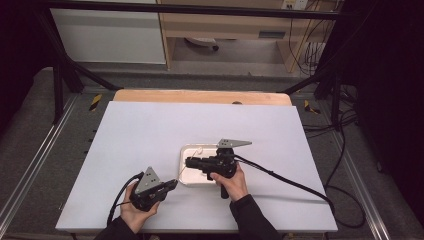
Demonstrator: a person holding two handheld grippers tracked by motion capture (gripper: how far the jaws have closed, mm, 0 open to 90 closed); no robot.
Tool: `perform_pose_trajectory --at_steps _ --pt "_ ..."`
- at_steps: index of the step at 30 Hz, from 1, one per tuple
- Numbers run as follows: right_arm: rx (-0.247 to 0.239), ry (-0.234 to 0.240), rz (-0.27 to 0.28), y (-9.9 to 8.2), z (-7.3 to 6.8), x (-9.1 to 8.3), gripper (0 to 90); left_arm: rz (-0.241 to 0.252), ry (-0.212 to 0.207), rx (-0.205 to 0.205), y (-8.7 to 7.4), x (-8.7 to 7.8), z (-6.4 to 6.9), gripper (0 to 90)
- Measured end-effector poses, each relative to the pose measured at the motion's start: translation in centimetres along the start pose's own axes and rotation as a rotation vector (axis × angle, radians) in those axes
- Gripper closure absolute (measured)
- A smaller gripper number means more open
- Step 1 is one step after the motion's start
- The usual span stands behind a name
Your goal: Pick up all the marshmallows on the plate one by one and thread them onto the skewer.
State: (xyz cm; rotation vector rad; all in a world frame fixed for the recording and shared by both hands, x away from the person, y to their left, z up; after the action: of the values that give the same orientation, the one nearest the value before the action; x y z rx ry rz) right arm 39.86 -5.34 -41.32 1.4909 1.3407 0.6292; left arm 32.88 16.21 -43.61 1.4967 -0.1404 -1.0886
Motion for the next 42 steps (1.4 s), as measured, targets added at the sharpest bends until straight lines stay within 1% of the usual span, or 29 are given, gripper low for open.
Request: perform_pose_trajectory --at_steps 1,2,3,5,6,7,12,13,14,15,16,17,18,19,20,22,23,25,27,28,29,32,34,36,39,42 --pt "-0.003 -0.001 -0.003 -0.3 0.0 0.2 81.2 -0.01 0.001 0.001 -0.1 0.3 -0.1 89.1" --pt "-0.005 -0.007 -0.015 -0.6 0.1 0.4 81.1 -0.03 0.002 -0.024 -0.4 0.4 -0.1 89.1" --pt "-0.005 -0.01 -0.027 -0.9 0.2 0.6 80.9 -0.037 -0.001 -0.028 -0.5 0.4 -0.2 89.0" --pt "0.007 -0.007 -0.042 -1.3 0.3 0.9 80.5 -0.034 -0.002 -0.032 -0.4 0.5 -0.2 89.0" --pt "0.012 -0.004 -0.045 -1.4 0.3 1.0 80.3 -0.018 -0.009 -0.011 -0.3 0.7 -0.3 89.0" --pt "0.017 -0.003 -0.049 -1.5 0.2 1.0 80.2 -0.017 -0.006 -0.01 -0.2 0.8 -0.2 88.9" --pt "0.017 -0.007 -0.076 -2.1 0.2 1.3 79.4 -0.025 -0.008 -0.031 -0.2 1.2 -0.1 88.8" --pt "0.016 -0.006 -0.079 -2.2 0.2 1.3 79.1 -0.035 -0.007 -0.043 -0.3 1.1 0.0 88.7" --pt "0.016 -0.007 -0.08 -2.2 0.2 1.3 78.7 -0.027 -0.007 -0.037 -0.3 1.3 -0.1 88.7" --pt "0.014 -0.011 -0.082 -2.3 0.2 1.3 78.3 -0.035 -0.011 -0.049 -0.3 1.2 0.0 88.7" --pt "0.013 -0.012 -0.084 -2.2 0.2 1.3 77.6 -0.022 -0.017 -0.036 -0.2 1.3 -0.2 88.7" --pt "0.01 -0.012 -0.084 -2.2 0.2 1.3 75.7 -0.034 -0.011 -0.051 -0.3 1.1 -0.1 88.7" --pt "0.008 -0.021 -0.081 -2.1 0.2 1.2 67.8 -0.031 -0.007 -0.052 -0.3 1.1 -0.2 88.7" --pt "0.001 -0.04 -0.08 -1.9 0.2 1.1 63.6 -0.015 -0.015 -0.039 -0.2 1.1 -0.4 88.7" --pt "-0.003 -0.046 -0.082 -1.7 0.2 0.9 61.9 -0.014 -0.02 -0.049 -0.2 1.0 -0.4 88.7" --pt "-0.021 -0.053 -0.079 -1.2 0.1 0.5 53.3 -0.013 -0.021 -0.054 -0.3 0.9 -0.6 88.7" --pt "-0.031 -0.068 -0.079 -0.9 0.1 0.2 49.1 -0.025 -0.014 -0.07 -0.4 0.7 -0.6 88.8" --pt "-0.062 -0.107 -0.086 -0.5 0.1 -0.3 39.1 -0.024 -0.012 -0.074 -0.5 0.6 -0.7 88.8" --pt "-0.086 -0.152 -0.101 -0.2 0.1 -0.7 31.9 -0.02 -0.01 -0.076 -0.5 0.4 -0.9 88.7" --pt "-0.107 -0.176 -0.114 0.0 0.2 -0.9 28.5 -0.018 -0.012 -0.079 -0.5 0.3 -0.9 88.7" --pt "-0.125 -0.197 -0.124 0.0 0.3 -1.1 26.1 -0.021 -0.002 -0.079 -0.6 0.1 -1.1 88.7" --pt "-0.168 -0.25 -0.159 0.1 0.7 -1.4 22.2 -0.017 -0.003 -0.087 -0.7 0.0 -1.3 88.7" --pt "-0.185 -0.28 -0.192 -0.1 0.9 -1.4 22.5 -0.018 -0.001 -0.085 -0.7 -0.1 -1.4 88.7" --pt "-0.217 -0.303 -0.229 -0.4 1.3 -1.2 24.1 -0.016 -0.002 -0.088 -0.7 -0.2 -1.5 88.7" --pt "-0.237 -0.339 -0.303 -1.2 1.9 -0.9 31.3 -0.015 0.0 -0.087 -0.7 -0.3 -1.6 88.7" --pt "-0.254 -0.348 -0.365 -2.0 2.4 -0.5 38.0 -0.014 0.0 -0.088 -0.8 -0.4 -1.6 88.7"
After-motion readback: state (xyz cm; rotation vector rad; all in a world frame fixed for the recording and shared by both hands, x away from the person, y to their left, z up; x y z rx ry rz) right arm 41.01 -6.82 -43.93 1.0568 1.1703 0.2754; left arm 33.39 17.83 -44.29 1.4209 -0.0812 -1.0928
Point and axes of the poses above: each handheld gripper's, and its own axes: x roughly forward along the jaws, y roughly out of its top, z roughly to its right, the point moved 2 cm from there along x, roughly forward along the jaws, and after that the axes turned 10 degrees about -x, right-handed, at the moved point
